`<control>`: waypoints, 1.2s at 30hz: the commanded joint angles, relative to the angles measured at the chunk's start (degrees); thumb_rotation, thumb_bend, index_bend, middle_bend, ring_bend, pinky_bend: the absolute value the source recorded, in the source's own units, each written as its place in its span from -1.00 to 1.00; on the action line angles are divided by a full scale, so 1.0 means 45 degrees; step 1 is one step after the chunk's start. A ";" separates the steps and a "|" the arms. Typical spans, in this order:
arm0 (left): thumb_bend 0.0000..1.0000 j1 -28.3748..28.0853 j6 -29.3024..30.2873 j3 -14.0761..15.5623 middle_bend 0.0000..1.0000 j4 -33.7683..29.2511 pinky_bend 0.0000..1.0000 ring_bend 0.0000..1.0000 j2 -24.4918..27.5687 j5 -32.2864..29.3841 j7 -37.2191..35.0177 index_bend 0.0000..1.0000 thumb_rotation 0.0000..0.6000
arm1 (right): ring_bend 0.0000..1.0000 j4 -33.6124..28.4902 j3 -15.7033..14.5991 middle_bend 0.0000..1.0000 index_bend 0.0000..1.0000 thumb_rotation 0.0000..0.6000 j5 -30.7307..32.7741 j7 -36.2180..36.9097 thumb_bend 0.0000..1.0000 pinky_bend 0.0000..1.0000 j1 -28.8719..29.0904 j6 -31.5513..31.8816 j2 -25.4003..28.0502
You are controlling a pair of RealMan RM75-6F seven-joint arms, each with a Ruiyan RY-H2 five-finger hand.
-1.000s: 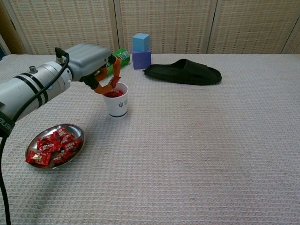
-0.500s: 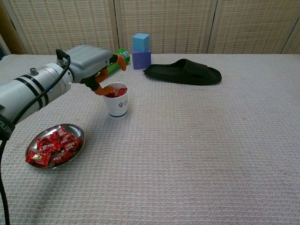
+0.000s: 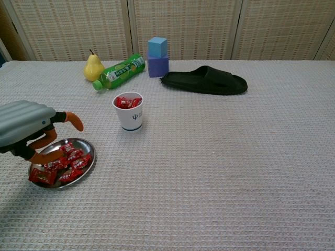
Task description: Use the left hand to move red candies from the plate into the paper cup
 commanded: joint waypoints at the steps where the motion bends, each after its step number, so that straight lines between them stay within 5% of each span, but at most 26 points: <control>1: -0.24 0.0311 -0.0128 0.0313 0.77 0.0326 1.00 0.83 0.0085 -0.0214 0.0185 -0.50 1.00 | -1.00 0.0021 -0.0041 -1.00 -1.00 1.00 -0.0085 0.0021 -0.91 -1.00 -0.0013 0.0043 0.0006; 36: -0.24 0.0371 -0.1324 0.0261 0.77 0.1296 1.00 0.83 -0.0767 -0.0942 0.2530 -0.17 1.00 | -1.00 0.0038 -0.0061 -1.00 -1.00 1.00 -0.0110 -0.0047 -0.91 -1.00 0.0011 -0.0005 -0.0033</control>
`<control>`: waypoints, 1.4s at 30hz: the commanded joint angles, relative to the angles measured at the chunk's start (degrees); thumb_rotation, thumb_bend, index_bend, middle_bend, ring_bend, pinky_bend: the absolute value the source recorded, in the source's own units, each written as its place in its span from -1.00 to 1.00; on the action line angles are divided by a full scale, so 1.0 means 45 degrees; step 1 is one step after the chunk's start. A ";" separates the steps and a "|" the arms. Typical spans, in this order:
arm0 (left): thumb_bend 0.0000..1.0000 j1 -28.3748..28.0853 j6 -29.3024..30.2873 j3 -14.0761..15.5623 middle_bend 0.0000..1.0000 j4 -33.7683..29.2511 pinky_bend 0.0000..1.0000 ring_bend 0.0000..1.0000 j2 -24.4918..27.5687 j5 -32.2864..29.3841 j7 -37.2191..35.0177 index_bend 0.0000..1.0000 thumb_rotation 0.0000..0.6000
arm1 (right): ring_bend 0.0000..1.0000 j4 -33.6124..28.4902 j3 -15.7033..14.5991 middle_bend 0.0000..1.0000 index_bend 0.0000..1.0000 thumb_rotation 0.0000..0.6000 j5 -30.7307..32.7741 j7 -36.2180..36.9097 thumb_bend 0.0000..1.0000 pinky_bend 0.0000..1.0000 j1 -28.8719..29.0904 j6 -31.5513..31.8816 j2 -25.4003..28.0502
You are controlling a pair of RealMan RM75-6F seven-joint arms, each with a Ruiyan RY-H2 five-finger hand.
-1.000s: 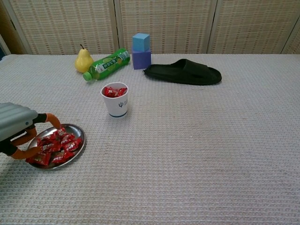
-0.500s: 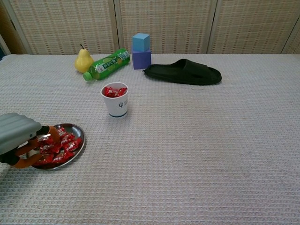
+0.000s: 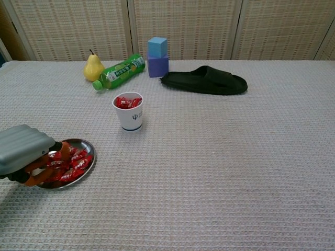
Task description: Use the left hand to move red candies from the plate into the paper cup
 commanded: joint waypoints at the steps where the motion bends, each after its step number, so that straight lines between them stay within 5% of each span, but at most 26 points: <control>1: -0.24 0.0014 -0.0025 0.0017 0.77 -0.0058 1.00 0.83 0.0022 -0.0039 0.0129 -0.13 1.00 | -1.00 -0.0006 0.0002 -1.00 -1.00 1.00 0.0014 -0.0028 -0.91 -1.00 0.0012 -0.0030 -0.0010; 12: -0.25 0.0149 0.0333 0.0092 0.77 0.0055 1.00 0.83 -0.0046 0.0434 0.0226 0.17 1.00 | -1.00 -0.0009 -0.0005 -1.00 -1.00 1.00 0.0017 -0.0028 -0.91 -1.00 0.0014 -0.0034 -0.0004; 29: -0.26 0.0631 0.1524 0.0331 0.77 0.1331 1.00 0.83 -0.0602 0.2055 0.0078 0.26 1.00 | -1.00 0.0001 -0.0017 -1.00 -1.00 1.00 -0.0016 -0.0012 -0.91 -1.00 0.0005 -0.0003 0.0002; 42: -0.24 0.0738 0.1665 -0.0009 0.77 0.0914 1.00 0.83 -0.0370 0.2283 -0.0126 0.27 1.00 | -1.00 0.0003 -0.0011 -1.00 -1.00 1.00 -0.0013 -0.0003 -0.91 -1.00 -0.0011 0.0034 0.0000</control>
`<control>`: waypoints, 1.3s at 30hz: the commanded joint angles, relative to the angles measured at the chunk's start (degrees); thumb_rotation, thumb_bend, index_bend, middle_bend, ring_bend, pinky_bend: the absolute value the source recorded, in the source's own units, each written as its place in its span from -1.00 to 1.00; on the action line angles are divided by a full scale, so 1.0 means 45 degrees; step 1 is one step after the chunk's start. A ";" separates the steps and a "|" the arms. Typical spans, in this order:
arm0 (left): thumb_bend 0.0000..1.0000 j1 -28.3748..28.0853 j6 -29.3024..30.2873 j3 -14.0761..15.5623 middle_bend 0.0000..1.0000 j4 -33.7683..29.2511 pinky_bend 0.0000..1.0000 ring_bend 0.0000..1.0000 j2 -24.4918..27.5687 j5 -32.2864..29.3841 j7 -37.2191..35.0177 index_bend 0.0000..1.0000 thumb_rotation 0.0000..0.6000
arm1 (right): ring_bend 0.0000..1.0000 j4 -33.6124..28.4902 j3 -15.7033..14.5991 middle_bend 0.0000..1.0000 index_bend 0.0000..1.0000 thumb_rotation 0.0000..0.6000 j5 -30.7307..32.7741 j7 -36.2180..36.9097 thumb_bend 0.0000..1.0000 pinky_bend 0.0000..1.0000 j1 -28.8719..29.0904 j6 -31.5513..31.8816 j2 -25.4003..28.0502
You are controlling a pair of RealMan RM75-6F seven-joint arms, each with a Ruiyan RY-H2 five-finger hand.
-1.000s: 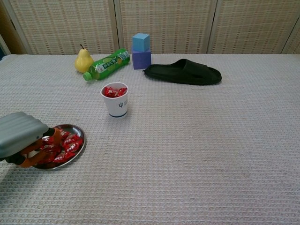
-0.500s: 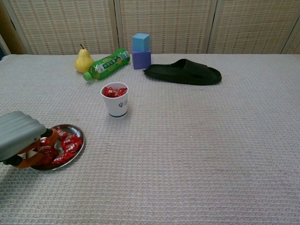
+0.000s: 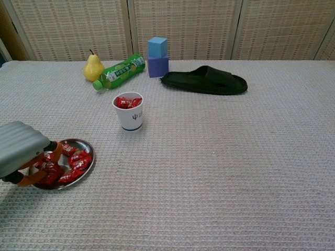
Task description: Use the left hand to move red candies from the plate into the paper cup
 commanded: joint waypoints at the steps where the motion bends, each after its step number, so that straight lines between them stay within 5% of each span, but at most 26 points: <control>1: -0.24 -0.0001 0.0187 -0.0182 0.77 -0.0299 1.00 0.83 0.0163 0.0130 -0.0178 0.27 1.00 | -1.00 0.0003 -0.0001 -1.00 -1.00 1.00 0.0001 0.0008 -0.91 -1.00 0.0006 -0.0012 0.0000; 12: -0.24 -0.0403 0.0089 -0.1136 0.77 -0.1731 1.00 0.83 0.0790 -0.0056 -0.0592 0.27 1.00 | -1.00 -0.0001 0.0015 -1.00 -1.00 1.00 0.0043 -0.0003 -0.91 -1.00 0.0015 -0.0037 0.0001; 21: -0.24 -0.1886 -0.0638 -0.2988 0.77 -0.2499 1.00 0.83 0.0533 -0.0653 -0.0339 0.25 1.00 | -1.00 -0.0023 0.0079 -1.00 -1.00 1.00 0.0236 -0.0131 -0.91 -1.00 0.0095 -0.0252 -0.0048; 30: -0.24 -0.3932 -0.1962 -0.4291 0.77 -0.0849 1.00 0.83 -0.1277 -0.2186 0.0922 0.21 1.00 | -1.00 -0.0052 0.0190 -1.00 -1.00 1.00 0.0548 -0.0140 -0.91 -1.00 0.0165 -0.0444 -0.0045; 39: -0.23 -0.4745 -0.2124 -0.4577 0.77 0.0689 1.00 0.83 -0.1926 -0.2970 0.1087 0.18 1.00 | -1.00 -0.0021 0.0294 -1.00 -1.00 1.00 0.0827 -0.0068 -0.91 -1.00 0.0206 -0.0564 -0.0022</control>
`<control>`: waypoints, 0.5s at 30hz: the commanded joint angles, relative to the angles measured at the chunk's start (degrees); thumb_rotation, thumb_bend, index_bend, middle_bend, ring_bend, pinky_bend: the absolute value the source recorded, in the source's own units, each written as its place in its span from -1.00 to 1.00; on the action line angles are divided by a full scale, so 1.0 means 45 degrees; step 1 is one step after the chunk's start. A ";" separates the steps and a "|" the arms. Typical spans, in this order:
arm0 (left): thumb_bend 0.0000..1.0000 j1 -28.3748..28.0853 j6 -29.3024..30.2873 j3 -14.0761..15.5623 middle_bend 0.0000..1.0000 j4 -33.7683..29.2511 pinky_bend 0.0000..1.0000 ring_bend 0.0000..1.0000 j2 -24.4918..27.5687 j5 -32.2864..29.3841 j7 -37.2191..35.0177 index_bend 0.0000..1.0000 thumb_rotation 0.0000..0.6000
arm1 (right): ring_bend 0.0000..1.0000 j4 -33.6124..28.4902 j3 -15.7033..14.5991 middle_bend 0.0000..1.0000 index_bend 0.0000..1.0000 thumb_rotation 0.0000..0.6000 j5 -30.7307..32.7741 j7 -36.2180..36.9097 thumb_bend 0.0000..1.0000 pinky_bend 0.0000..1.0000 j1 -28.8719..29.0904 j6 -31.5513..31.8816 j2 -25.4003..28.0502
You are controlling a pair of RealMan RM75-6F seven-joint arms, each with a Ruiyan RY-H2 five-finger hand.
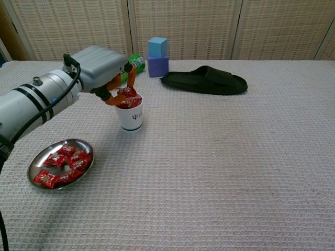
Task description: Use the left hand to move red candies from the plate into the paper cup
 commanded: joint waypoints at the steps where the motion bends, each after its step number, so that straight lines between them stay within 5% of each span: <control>1: -0.24 -0.0168 -0.0025 0.0007 0.77 0.0261 1.00 0.83 -0.0066 -0.0246 0.0102 0.15 1.00 | -1.00 -0.0010 0.0028 -1.00 -1.00 1.00 0.0046 -0.0007 -0.91 -1.00 0.0018 -0.0029 0.0002; 15: -0.24 -0.0259 0.0425 0.0479 0.77 -0.0707 1.00 0.83 0.0320 -0.0913 0.0889 -0.52 1.00 | -1.00 -0.0017 -0.0032 -1.00 -1.00 1.00 -0.0164 0.0119 -0.91 -1.00 -0.0079 0.0232 0.0060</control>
